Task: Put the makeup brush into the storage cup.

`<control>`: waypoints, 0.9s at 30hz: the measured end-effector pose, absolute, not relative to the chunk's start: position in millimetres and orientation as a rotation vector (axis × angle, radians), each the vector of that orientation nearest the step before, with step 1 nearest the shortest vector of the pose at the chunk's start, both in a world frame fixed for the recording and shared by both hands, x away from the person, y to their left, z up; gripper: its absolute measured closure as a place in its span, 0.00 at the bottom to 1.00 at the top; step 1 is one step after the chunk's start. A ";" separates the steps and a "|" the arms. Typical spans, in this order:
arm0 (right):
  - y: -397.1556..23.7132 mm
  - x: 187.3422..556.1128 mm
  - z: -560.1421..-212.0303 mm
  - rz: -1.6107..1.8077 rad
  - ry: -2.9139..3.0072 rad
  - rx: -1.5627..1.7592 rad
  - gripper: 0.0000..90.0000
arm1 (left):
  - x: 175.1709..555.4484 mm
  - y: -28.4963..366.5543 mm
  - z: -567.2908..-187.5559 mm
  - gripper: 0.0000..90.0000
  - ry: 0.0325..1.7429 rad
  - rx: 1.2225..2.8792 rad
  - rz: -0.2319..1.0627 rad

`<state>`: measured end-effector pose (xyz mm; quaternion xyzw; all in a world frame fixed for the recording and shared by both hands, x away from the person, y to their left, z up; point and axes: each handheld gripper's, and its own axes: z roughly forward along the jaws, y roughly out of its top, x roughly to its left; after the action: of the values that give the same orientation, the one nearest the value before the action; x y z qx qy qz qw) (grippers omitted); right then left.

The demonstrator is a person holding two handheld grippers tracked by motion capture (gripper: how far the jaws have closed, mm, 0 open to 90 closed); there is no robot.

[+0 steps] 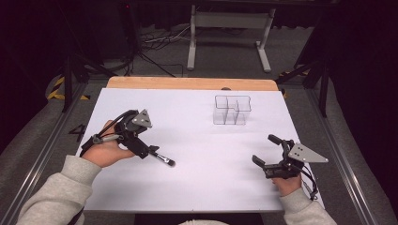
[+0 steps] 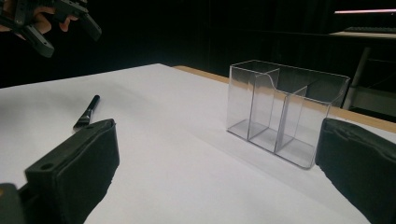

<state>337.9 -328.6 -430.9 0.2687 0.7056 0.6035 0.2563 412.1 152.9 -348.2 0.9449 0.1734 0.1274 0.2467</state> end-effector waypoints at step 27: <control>-329.5 338.0 -430.7 1.666 1.922 0.732 0.00 | 434.6 133.4 -354.3 0.03 0.429 2.804 0.194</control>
<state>338.0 -329.5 -430.7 0.2680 0.7040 0.6103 0.2451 434.6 133.4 -354.3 0.9752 0.1493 0.0674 0.1485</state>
